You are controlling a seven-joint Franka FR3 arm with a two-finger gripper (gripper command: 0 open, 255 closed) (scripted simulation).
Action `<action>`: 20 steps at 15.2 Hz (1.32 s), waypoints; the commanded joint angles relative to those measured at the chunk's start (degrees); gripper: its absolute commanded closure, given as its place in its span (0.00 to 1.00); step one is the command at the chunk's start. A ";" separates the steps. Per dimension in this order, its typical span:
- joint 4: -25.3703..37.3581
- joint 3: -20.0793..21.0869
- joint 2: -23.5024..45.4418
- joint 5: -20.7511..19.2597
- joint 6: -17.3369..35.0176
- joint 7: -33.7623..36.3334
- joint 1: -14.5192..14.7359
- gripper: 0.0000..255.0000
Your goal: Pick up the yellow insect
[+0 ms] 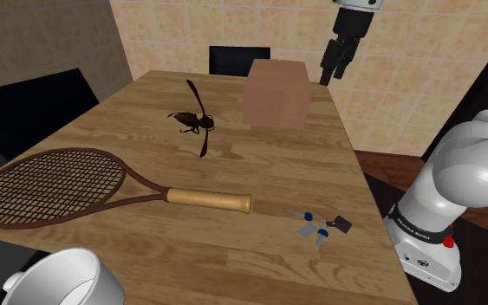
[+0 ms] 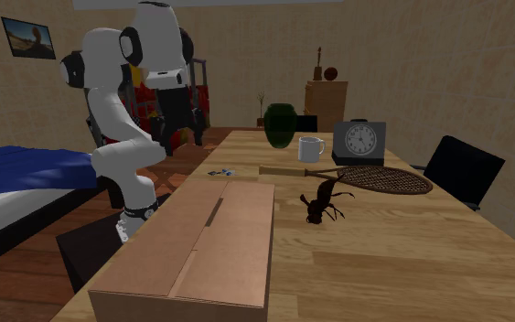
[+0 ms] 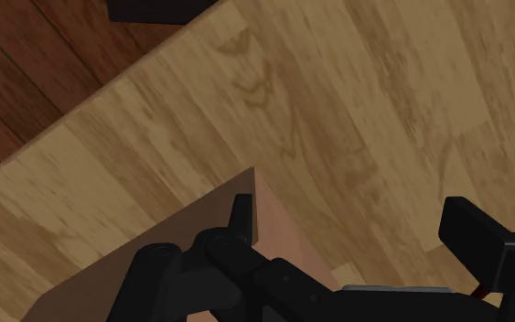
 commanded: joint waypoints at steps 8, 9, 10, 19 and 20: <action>-1.64 12.94 4.66 3.11 9.67 19.62 -0.72 0.00; -1.32 14.81 5.94 3.22 11.00 22.49 -1.00 0.00; -0.86 16.67 7.35 3.20 12.30 25.40 -1.34 0.00; 9.22 33.63 25.41 -4.65 20.68 54.10 -7.81 0.00; 10.99 35.45 28.04 -6.67 21.01 57.75 -8.72 0.00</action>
